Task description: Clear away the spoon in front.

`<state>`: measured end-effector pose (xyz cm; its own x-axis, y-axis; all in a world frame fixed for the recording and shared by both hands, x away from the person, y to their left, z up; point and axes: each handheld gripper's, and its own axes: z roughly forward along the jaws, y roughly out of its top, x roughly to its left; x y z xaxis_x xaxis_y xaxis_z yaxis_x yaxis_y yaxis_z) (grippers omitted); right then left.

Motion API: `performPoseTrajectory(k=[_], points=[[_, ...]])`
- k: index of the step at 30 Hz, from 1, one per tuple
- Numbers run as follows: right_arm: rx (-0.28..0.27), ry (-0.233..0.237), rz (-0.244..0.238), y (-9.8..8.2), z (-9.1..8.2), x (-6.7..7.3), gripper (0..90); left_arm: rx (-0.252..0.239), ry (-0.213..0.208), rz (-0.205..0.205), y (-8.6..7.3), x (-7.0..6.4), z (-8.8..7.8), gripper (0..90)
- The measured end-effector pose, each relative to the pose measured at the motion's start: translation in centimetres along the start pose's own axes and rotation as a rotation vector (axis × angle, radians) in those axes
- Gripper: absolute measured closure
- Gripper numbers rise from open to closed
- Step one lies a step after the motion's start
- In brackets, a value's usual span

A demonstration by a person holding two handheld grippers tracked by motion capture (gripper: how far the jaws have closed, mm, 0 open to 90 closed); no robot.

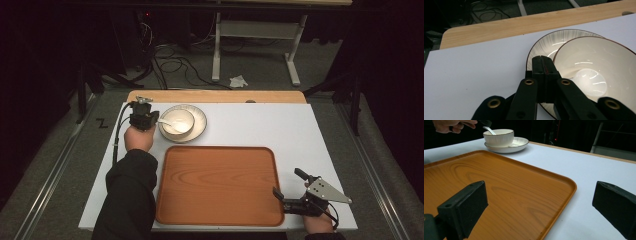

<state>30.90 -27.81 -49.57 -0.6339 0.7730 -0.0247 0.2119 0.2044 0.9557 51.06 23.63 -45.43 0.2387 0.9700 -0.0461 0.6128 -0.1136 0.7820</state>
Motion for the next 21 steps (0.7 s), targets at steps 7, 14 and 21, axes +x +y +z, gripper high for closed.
performPoseTrajectory(k=[7,14,21], points=[[0.0,0.002,-0.007,0.1,0.0,0.2,0.6,0.01,-0.009,-0.006,-1.4,0.2,-0.9,90.0],[0.003,0.005,-0.008,0.1,0.2,0.3,0.6,0.013,-0.047,-0.02,-2.4,0.2,-1.8,90.0],[0.004,0.012,-0.014,0.2,0.2,0.4,0.6,-0.012,-0.098,-0.011,-3.2,-0.7,-3.4,90.0]])
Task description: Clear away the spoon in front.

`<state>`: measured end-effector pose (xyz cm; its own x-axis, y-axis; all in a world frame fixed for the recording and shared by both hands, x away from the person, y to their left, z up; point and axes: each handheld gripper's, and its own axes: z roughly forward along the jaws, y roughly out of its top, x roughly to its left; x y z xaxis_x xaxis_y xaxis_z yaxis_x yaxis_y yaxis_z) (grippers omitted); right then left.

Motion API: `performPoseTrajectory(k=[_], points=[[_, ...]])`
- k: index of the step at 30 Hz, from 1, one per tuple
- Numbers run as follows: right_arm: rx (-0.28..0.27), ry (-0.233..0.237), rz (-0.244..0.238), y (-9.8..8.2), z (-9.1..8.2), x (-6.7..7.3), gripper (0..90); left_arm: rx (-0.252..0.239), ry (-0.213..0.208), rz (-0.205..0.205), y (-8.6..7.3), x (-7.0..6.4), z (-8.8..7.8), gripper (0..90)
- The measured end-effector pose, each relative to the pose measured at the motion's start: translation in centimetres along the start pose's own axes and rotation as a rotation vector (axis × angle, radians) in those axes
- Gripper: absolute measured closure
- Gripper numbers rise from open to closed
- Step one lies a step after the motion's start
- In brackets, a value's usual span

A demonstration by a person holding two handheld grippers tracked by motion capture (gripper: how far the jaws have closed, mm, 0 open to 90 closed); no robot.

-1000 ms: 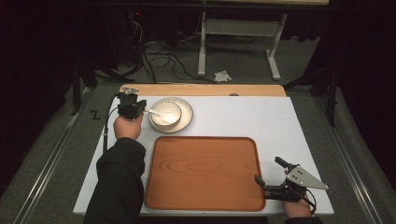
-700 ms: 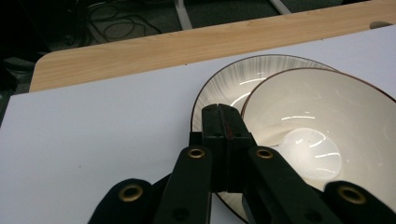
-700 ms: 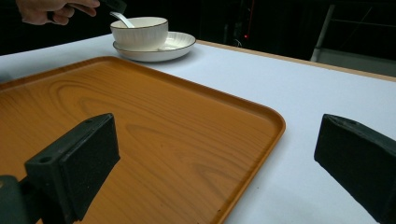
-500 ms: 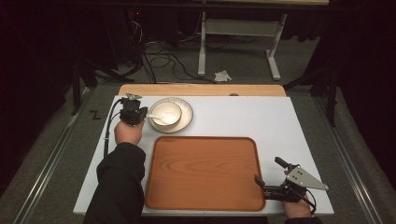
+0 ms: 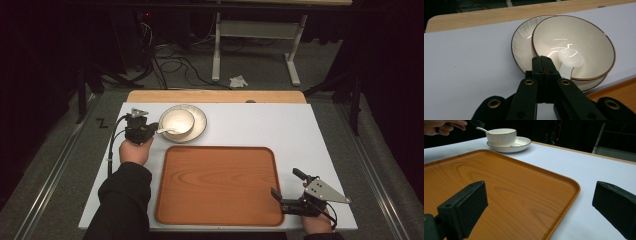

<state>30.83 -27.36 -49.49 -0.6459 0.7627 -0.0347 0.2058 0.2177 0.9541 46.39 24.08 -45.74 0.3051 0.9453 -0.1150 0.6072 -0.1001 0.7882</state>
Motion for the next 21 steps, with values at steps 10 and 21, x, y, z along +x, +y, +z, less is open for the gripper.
performPoseTrajectory(k=[10,21], points=[[-0.005,0.006,0.017,0.0,-0.1,-0.2,0.6,-0.029,-0.04,-0.004,0.3,-0.8,-1.9,89.9],[-0.006,0.011,0.002,0.1,-0.1,0.0,0.6,-0.041,-0.084,-0.077,0.2,-0.9,-3.4,58.9]])
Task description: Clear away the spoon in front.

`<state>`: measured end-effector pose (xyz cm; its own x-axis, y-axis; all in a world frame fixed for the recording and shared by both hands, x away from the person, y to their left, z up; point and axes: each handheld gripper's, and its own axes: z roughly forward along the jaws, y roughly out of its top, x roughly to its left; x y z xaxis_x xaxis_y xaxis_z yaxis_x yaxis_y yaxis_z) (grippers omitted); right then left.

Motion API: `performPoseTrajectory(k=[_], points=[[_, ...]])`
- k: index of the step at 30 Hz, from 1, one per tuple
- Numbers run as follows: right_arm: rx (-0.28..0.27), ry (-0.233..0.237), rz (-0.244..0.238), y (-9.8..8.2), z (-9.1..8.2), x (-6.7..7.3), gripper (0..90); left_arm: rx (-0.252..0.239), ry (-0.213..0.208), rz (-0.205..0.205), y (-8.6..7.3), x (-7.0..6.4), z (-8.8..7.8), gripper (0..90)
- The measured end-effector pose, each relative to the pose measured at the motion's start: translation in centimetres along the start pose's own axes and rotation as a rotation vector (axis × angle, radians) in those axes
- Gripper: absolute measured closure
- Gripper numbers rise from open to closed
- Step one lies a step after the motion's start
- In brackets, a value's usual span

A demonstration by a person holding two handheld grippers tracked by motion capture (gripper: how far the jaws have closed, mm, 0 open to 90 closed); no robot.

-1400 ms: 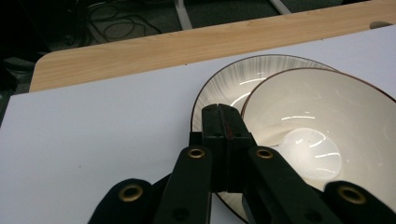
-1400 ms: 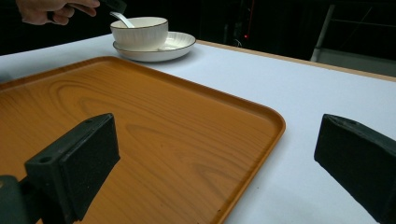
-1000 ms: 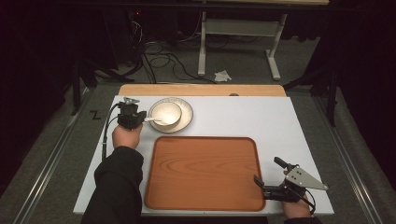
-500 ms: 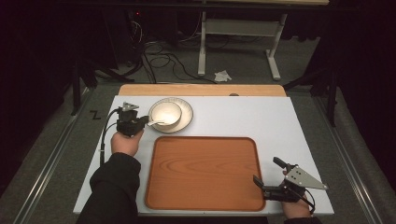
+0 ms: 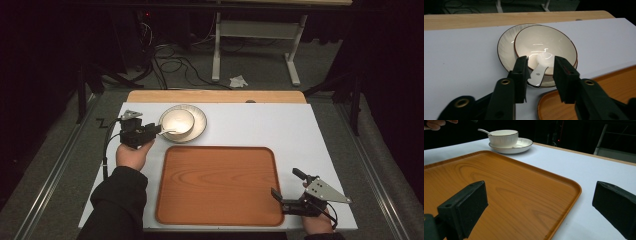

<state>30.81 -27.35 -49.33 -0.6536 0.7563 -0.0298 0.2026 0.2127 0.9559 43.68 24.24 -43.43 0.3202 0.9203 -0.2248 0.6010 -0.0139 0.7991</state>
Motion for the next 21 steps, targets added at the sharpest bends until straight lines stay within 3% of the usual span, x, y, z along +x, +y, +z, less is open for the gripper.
performPoseTrajectory(k=[1,2,4,5,6,8,11,13,17,21], points=[[0.001,0.001,-0.004,0.0,0.0,0.0,0.6,0.003,-0.004,-0.012,-0.1,0.1,0.1,58.9],[0.003,0.003,-0.004,0.0,0.1,0.0,0.6,0.01,0.001,-0.031,-0.2,0.3,0.5,50.7],[0.002,0.003,-0.008,0.0,0.1,0.0,0.6,0.018,-0.007,-0.065,-0.3,0.5,0.9,42.6],[0.002,0.003,-0.008,0.0,0.1,0.0,0.6,0.018,-0.007,-0.065,-0.3,0.5,0.9,40.3],[0.003,0.002,-0.006,0.0,0.0,0.0,0.6,0.031,-0.042,-0.109,-0.5,0.8,1.4,40.0],[0.004,0.002,-0.004,0.0,0.0,0.0,0.6,0.043,-0.054,-0.129,-0.6,0.9,1.8,38.4],[0.005,0.003,-0.007,-0.1,0.1,0.0,0.6,0.066,-0.088,-0.166,-0.6,1.0,2.6,39.1],[0.006,0.004,-0.009,-0.1,0.1,0.1,0.6,0.072,-0.107,-0.176,-0.7,1.0,2.9,45.7],[0.006,0.007,-0.013,-0.1,0.1,0.1,0.6,0.083,-0.1,-0.207,-0.7,1.1,3.4,52.9],[0.008,0.009,-0.012,-0.1,0.1,0.1,0.6,0.095,-0.12,-0.246,-0.7,1.6,3.4,61.8]])
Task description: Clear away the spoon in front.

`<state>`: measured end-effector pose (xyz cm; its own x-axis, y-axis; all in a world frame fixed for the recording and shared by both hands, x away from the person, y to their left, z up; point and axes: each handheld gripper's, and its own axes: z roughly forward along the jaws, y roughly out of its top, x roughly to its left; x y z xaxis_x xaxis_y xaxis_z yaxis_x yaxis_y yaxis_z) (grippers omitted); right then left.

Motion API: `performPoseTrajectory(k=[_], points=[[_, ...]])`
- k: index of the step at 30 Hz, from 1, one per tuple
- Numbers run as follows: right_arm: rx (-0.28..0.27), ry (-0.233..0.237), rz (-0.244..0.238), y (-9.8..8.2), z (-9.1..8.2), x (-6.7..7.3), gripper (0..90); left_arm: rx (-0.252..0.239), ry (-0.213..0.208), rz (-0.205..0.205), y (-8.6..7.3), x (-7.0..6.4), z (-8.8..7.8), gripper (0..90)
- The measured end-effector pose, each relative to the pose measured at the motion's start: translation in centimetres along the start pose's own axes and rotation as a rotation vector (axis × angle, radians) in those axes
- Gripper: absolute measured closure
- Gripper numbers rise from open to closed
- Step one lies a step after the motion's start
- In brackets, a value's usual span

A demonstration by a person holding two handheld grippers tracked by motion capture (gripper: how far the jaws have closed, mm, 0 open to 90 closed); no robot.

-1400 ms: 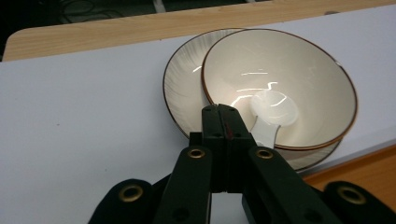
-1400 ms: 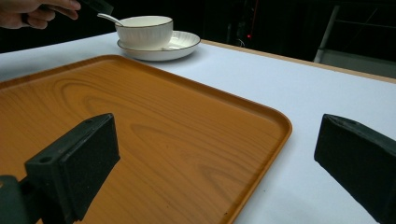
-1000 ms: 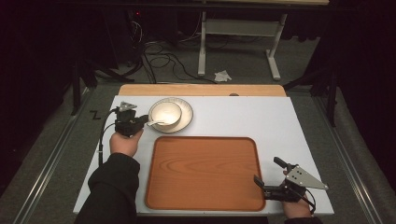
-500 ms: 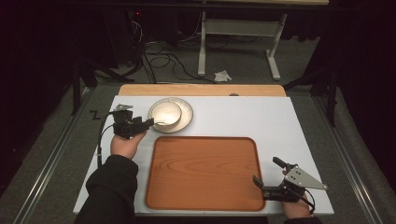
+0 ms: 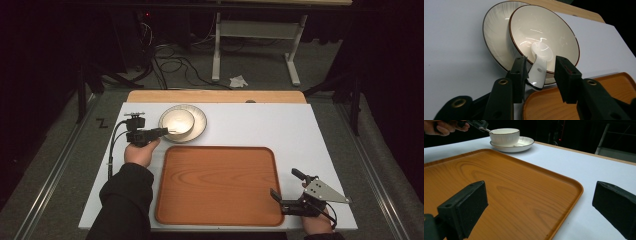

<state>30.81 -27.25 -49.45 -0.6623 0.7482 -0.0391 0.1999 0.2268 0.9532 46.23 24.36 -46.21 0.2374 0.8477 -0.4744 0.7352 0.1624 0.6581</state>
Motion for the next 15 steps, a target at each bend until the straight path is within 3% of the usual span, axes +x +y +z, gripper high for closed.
performPoseTrajectory(k=[7,15], points=[[0.001,-0.001,-0.002,0.01,0.02,0.02,0.6,0.021,-0.016,-0.007,-0.08,0.19,-0.08,64.3],[0.003,0.0,-0.002,0.0,0.03,0.05,0.6,0.015,-0.039,-0.007,-0.35,0.29,-0.15,73.0]])
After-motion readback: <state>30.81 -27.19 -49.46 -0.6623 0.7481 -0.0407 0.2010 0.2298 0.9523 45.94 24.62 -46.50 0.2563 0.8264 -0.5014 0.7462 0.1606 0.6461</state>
